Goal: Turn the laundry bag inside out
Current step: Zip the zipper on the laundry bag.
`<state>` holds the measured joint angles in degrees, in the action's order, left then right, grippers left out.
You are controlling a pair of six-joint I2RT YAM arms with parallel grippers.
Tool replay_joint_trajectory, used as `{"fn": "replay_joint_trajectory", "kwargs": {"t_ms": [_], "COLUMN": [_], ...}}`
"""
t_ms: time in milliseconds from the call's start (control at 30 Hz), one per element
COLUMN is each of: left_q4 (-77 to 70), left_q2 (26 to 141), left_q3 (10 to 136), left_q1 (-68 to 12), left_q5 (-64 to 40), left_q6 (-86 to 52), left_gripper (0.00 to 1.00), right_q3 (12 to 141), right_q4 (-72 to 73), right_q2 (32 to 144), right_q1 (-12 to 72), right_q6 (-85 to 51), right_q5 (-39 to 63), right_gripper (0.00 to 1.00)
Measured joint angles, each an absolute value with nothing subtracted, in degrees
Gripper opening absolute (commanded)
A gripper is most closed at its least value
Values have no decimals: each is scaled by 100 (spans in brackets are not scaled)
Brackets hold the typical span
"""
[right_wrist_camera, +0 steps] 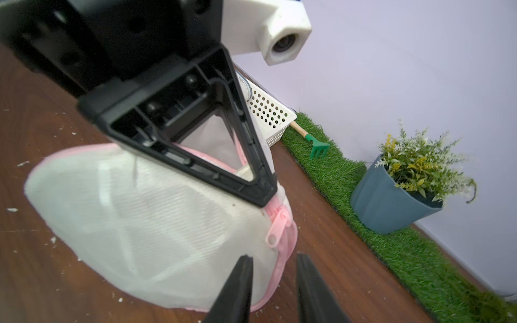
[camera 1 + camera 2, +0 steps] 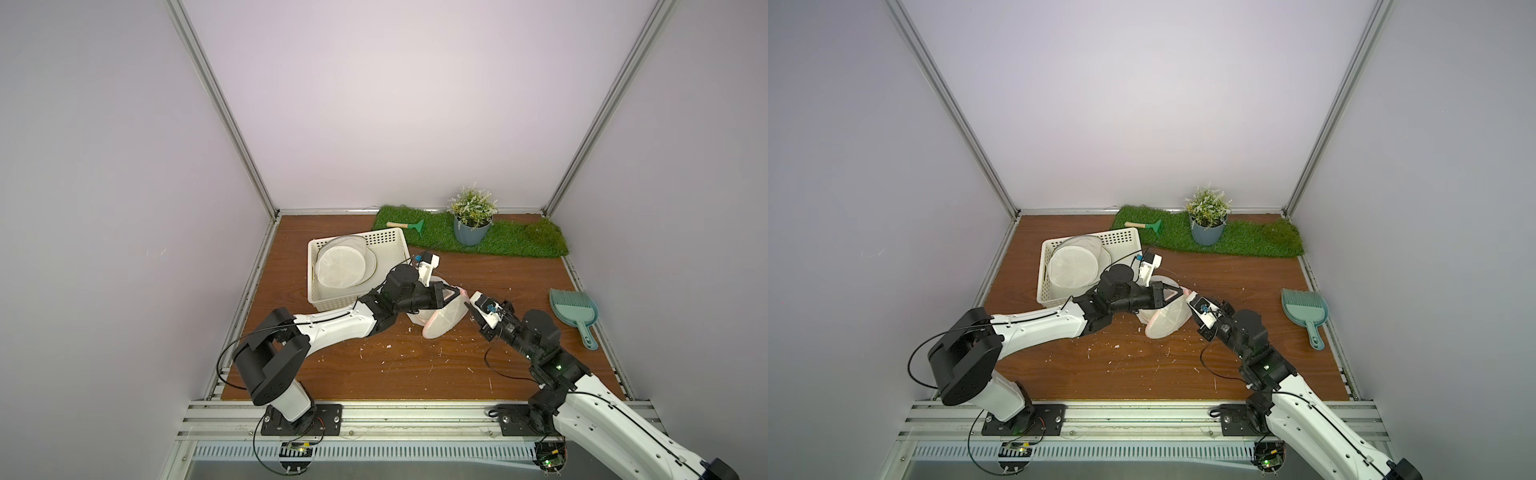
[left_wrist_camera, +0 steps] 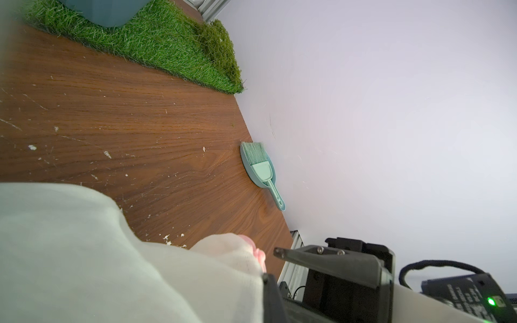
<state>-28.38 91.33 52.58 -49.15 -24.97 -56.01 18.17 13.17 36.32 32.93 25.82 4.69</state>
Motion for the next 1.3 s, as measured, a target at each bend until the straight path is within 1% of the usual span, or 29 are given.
{"fn": "replay_joint_trajectory", "kwargs": {"t_ms": [233, 700, 900, 1300], "left_q4": [-2836, -2838, -2823, -2692], "left_q2": [9133, 9133, 9133, 9133], "left_q3": [5260, 5269, 5277, 5363], "left_q1": [-4915, -4915, -4915, -4915], "left_q5": [-2497, -2510, -2521, -2530], "left_q6": [-5649, -5752, -5758, -5767], "left_gripper": [1, 1, 1, 1], "right_q3": [1817, 1737, 1667, 1603], "right_q4": [1789, 2016, 2040, 2471], "right_q2": [3935, 3986, 4064, 4104], "right_q1": [3293, 3347, 3367, 3369], "right_q6": [3439, 4248, 4482, 4775], "right_q5": [370, 381, 375, 163], "right_gripper": [29, 31, 31, 19]}}
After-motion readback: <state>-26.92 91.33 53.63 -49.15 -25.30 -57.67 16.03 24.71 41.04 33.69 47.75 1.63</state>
